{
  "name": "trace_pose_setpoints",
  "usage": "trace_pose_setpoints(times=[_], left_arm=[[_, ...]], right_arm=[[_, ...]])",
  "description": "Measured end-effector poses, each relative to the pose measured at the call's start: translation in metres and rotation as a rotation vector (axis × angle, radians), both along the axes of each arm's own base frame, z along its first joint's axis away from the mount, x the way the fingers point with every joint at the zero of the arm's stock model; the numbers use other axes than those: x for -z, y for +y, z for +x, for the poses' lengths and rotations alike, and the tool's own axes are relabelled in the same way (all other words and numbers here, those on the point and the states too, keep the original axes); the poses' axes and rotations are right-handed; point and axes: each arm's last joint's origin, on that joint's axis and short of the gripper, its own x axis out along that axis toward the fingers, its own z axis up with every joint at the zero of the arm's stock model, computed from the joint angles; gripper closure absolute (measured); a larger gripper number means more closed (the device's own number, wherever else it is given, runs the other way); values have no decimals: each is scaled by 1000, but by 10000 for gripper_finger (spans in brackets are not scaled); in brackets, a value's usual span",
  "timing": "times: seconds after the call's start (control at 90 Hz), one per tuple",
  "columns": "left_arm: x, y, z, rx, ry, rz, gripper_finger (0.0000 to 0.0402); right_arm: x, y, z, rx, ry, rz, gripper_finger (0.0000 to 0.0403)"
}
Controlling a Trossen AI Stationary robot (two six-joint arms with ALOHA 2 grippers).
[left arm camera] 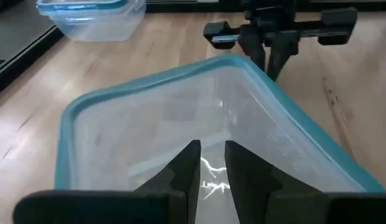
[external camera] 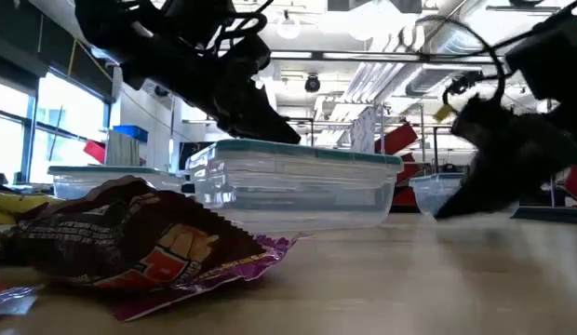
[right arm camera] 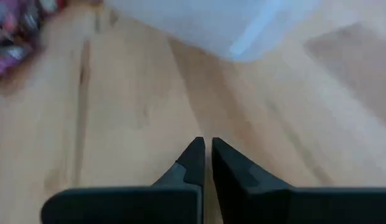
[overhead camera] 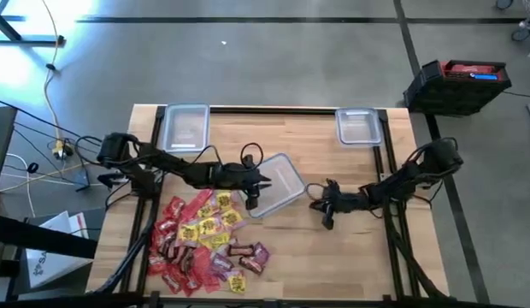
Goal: Sort candy
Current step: Open the transparent bin
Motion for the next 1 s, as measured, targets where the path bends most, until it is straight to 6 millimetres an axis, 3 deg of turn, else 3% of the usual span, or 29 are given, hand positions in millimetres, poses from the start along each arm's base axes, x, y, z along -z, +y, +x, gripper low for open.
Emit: trace_pose_setpoints(times=[0.244, 0.422, 0.756, 1.0], left_arm=[[23, -2, 9, -5, -6, -41, 305], [28, -2, 12, -6, 2, -34, 296], [31, -1, 10, -21, 22, -35, 296], [31, -1, 10, -47, 22, -47, 296]], right_arm=[[-9, -8, 16, 8, -37, -66, 296], [-12, -11, 20, -10, -51, -77, 240], [-12, -2, 19, -23, -61, -8, 240], [-6, -7, 25, 12, -95, -14, 240]])
